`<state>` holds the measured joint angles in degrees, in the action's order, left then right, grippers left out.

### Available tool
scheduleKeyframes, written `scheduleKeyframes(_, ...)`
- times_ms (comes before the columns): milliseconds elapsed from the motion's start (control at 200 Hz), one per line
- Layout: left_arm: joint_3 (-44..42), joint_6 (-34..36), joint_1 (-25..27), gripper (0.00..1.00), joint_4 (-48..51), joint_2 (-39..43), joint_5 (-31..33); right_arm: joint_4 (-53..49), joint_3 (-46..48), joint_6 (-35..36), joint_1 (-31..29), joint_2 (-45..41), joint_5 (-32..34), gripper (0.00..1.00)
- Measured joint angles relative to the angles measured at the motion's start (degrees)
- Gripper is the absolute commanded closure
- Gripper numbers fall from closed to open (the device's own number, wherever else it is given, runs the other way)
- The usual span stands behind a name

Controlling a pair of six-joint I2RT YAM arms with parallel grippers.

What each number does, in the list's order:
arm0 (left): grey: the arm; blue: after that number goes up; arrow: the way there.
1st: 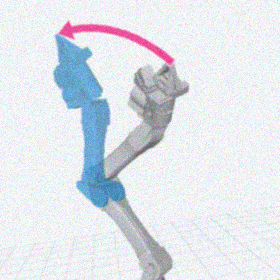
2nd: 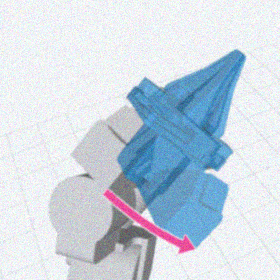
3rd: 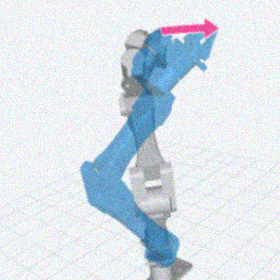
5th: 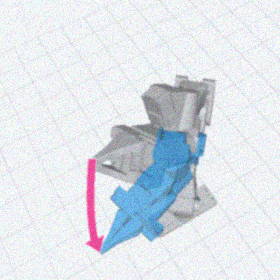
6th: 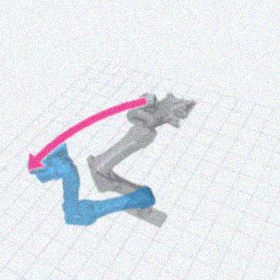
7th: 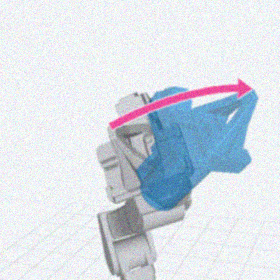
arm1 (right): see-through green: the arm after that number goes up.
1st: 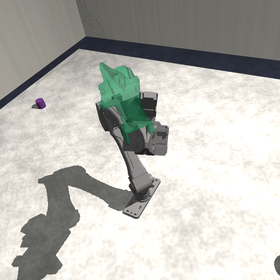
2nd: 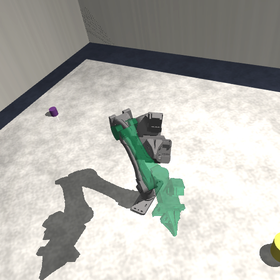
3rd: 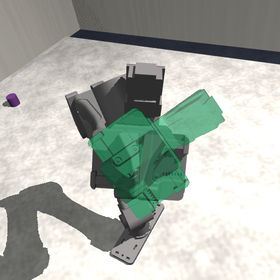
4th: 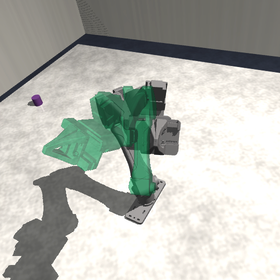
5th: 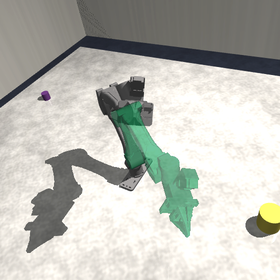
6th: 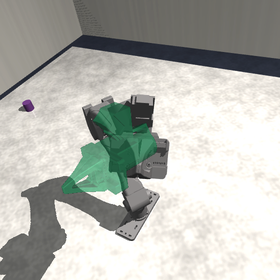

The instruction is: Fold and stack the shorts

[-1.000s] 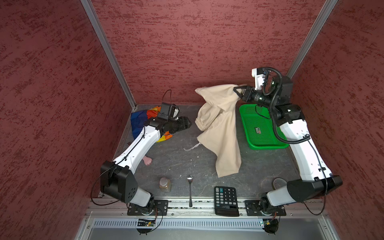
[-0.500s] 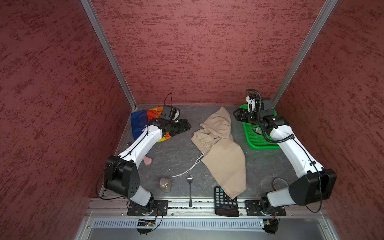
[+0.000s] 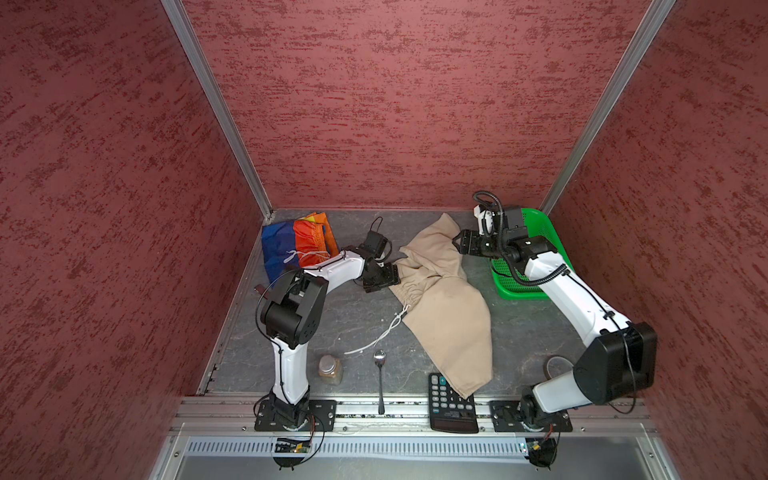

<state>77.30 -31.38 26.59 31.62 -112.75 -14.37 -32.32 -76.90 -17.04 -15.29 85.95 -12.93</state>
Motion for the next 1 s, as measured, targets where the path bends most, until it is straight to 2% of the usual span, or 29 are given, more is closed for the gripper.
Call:
scheduleKeyframes(40, 0.24, 0.02, 0.15, 0.49, -0.35, -0.44, 0.87, 0.02, 0.00, 0.00, 0.00, 0.00, 0.00, 0.27)
scheduleKeyframes(110, 0.28, -0.28, 0.22, 0.83, -1.14, -0.74, 2.86, 0.17, 0.00, -0.02, 0.00, 0.07, -0.02, 0.27)
scheduleKeyframes(170, 0.85, -0.28, 0.22, 1.00, -1.16, -0.94, 4.79, 0.57, 0.00, -0.07, 0.00, 0.28, -0.07, 0.27)
scheduleKeyframes(276, 4.92, 0.72, 0.22, 1.00, 0.92, -1.79, 8.66, 1.11, 0.00, -0.28, 0.00, 1.11, -0.39, 0.27)
scheduleKeyframes(376, 12.33, 3.56, 0.31, 1.00, 5.03, -1.79, 13.29, 1.25, 0.00, -0.48, 0.00, 1.84, -0.59, 0.27)
scheduleKeyframes(526, 26.43, 10.40, 0.70, 1.00, 10.97, -0.15, 20.39, 1.29, 0.00, -0.57, 0.00, 2.23, -0.61, 0.28)
scheduleKeyframes(671, 37.09, 17.38, 1.79, 1.00, 15.19, 4.76, 23.91, 2.25, 0.00, -1.03, 0.00, 2.25, -0.76, 0.29)
scheduleKeyframes(852, 46.47, 27.02, 8.13, 1.00, 17.11, 11.87, 28.37, 6.49, 2.38, -2.05, -0.07, 1.18, -1.31, 0.31)
scheduleKeyframes(997, 47.78, 33.81, 15.04, 1.00, 17.05, 15.69, 32.68, 10.01, 5.22, -3.10, -0.26, -1.16, -1.11, 0.30)
